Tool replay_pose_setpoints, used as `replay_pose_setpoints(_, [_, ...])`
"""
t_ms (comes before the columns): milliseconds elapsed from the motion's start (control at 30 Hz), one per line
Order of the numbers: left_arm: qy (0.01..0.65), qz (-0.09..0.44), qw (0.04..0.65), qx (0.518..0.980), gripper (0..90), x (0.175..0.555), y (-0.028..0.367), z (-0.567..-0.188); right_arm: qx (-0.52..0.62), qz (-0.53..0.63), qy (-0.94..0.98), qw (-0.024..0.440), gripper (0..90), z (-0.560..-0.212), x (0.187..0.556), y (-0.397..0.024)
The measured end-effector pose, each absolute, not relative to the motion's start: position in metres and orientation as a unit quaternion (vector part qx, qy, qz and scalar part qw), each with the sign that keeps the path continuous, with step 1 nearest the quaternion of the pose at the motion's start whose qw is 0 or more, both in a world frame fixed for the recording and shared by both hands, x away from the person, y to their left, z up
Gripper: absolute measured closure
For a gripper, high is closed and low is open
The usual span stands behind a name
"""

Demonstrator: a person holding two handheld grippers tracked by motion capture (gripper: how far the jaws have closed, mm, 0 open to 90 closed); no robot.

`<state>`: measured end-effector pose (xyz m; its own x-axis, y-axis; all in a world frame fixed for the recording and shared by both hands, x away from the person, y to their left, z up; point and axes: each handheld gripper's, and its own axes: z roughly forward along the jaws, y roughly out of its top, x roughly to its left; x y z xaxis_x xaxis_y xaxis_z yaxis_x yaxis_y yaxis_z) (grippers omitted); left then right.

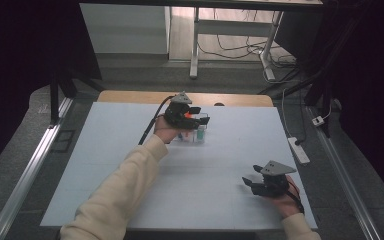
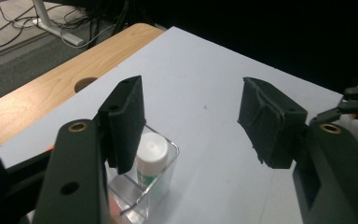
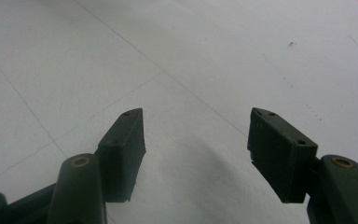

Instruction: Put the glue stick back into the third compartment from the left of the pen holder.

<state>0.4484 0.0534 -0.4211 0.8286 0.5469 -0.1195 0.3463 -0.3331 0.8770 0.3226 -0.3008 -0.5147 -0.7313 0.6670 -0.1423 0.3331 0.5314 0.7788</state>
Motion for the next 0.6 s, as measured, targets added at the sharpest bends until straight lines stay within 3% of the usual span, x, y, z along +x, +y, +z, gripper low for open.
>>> replay_pose_setpoints(600, [0.288,0.095,0.495,0.814,40.4,0.406,0.101,-0.434,0.292,0.396,0.843,0.216,35.8,-0.513,0.321,-0.302])
